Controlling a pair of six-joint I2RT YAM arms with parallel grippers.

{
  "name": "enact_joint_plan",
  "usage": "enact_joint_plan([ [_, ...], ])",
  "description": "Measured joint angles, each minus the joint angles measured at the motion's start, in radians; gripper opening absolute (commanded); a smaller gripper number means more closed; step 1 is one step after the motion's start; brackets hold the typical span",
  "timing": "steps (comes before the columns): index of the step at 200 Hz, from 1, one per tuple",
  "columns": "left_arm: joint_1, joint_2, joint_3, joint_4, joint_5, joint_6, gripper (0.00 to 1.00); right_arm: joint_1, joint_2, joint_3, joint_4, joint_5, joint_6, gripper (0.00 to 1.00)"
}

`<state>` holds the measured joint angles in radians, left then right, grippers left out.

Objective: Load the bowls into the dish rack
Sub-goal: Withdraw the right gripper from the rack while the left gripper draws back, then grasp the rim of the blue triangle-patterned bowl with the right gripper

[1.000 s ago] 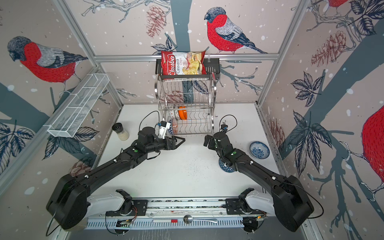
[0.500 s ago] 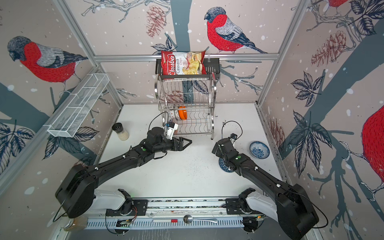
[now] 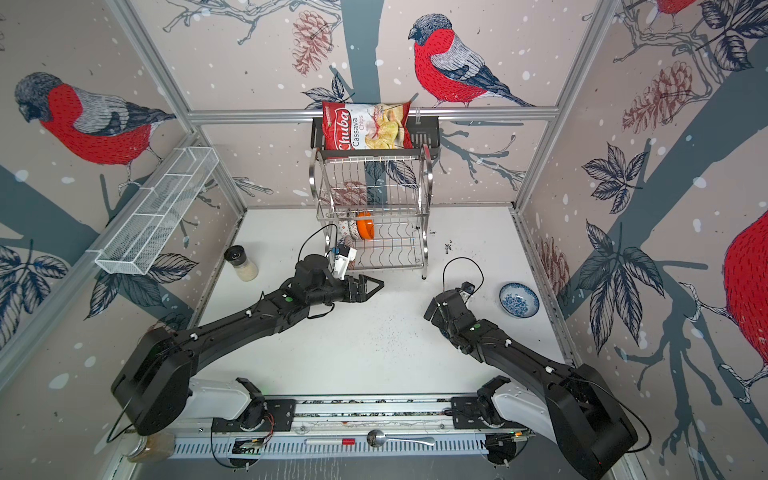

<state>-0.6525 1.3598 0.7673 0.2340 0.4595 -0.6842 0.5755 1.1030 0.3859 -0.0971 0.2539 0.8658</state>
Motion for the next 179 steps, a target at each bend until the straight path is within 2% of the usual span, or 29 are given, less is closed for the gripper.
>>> enact_joint_plan([
  [92,0.000,0.007,0.023,-0.011,-0.019,0.000,0.98,0.025,0.119,0.039,0.134,-0.012,-0.003,1.00],
  [179,0.003,0.017,0.043,-0.026,-0.041,0.001,0.98,0.116,0.291,0.170,0.177,-0.048,-0.004,1.00],
])
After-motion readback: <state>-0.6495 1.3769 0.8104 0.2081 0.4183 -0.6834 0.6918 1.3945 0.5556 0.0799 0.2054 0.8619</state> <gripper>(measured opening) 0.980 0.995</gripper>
